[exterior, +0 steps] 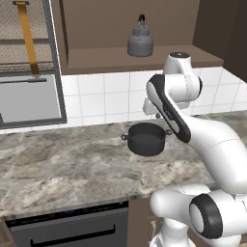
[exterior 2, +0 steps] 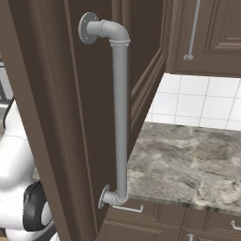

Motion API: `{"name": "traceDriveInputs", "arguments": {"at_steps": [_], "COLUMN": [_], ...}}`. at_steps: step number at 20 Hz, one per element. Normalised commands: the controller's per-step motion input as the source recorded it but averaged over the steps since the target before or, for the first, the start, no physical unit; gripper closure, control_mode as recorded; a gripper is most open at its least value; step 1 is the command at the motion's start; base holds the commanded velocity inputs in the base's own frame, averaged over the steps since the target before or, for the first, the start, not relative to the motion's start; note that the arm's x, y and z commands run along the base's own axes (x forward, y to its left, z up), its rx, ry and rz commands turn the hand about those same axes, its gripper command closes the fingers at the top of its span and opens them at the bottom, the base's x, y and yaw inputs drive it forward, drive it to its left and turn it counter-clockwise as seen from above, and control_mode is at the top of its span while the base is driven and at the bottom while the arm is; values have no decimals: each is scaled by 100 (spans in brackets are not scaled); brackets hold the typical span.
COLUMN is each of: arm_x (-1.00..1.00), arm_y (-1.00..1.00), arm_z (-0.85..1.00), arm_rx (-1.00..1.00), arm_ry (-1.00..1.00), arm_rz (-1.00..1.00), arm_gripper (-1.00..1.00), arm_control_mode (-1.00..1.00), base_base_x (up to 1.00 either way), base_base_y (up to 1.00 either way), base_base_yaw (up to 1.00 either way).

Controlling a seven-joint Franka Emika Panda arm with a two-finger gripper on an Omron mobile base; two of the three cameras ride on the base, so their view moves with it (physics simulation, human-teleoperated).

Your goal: Pick the kettle from the cabinet and place it on a stove burner. Then pick the pot from the counter and place it on another stove burner. Finally, turn both burners on.

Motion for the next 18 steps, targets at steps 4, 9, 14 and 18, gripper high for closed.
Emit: {"name": "traceDriveInputs", "arguments": {"at_steps": [4, 9, 14, 18], "arm_x": [-10, -26, -12, -2], "arm_y": [0, 0, 8, 7], "arm_z": [0, 4, 20, 36], "arm_rx": [0, 0, -1, -3], "arm_ry": [-7, -24, -22, -20], "arm_rz": [0, -1, -4, -5], "arm_gripper": [-100, -100, -100, -100], "arm_control_mode": [-100, -100, -100, -100], "base_base_x": [0, 0, 0, 0], "base_base_y": [0, 0, 0, 0], "base_base_yaw": [0, 0, 0, 0]}}
